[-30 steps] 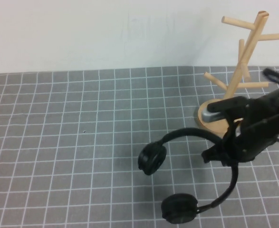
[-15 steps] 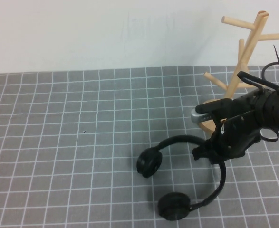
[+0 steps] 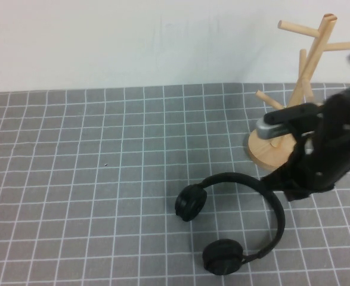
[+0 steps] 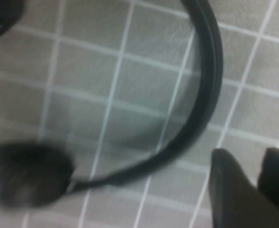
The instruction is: Take out the headphones from the headphone stand
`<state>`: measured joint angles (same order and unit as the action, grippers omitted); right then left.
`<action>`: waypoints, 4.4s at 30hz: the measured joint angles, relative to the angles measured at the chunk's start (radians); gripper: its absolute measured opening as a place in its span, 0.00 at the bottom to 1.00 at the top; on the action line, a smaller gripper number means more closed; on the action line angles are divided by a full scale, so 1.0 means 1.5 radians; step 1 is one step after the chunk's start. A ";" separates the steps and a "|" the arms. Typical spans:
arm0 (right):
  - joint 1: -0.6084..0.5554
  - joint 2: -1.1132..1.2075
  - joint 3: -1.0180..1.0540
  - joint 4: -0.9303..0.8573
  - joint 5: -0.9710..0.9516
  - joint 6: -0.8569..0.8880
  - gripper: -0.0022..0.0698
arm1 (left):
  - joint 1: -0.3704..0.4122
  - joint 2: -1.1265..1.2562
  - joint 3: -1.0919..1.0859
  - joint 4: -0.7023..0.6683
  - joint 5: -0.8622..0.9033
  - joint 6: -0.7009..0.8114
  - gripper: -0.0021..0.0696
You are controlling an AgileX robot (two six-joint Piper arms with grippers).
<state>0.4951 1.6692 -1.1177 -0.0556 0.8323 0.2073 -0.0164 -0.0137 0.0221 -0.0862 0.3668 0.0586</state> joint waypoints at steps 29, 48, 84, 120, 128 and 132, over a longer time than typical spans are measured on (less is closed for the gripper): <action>-0.110 -0.621 0.251 -0.135 0.013 0.003 0.02 | 0.000 0.000 0.000 0.000 0.000 0.000 0.02; -0.469 -1.117 0.761 -0.121 -0.464 0.041 0.02 | 0.000 0.000 0.000 0.000 0.000 0.000 0.02; -0.401 -1.119 0.764 0.037 -0.305 -0.147 0.02 | 0.000 0.000 0.000 0.000 0.000 0.000 0.02; -0.348 -1.122 0.764 0.037 -0.301 -0.147 0.02 | 0.000 0.000 0.000 0.000 0.000 0.000 0.02; -0.348 -1.122 0.764 0.037 -0.301 -0.147 0.02 | 0.000 0.000 0.000 0.000 0.000 0.000 0.02; -0.348 -1.122 0.764 0.037 -0.301 -0.147 0.02 | 0.000 0.000 0.000 0.000 0.000 0.000 0.02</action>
<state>-0.0276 -0.0134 0.0282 0.0000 0.3815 -0.0140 -0.0164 -0.0137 0.0221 -0.0862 0.3668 0.0586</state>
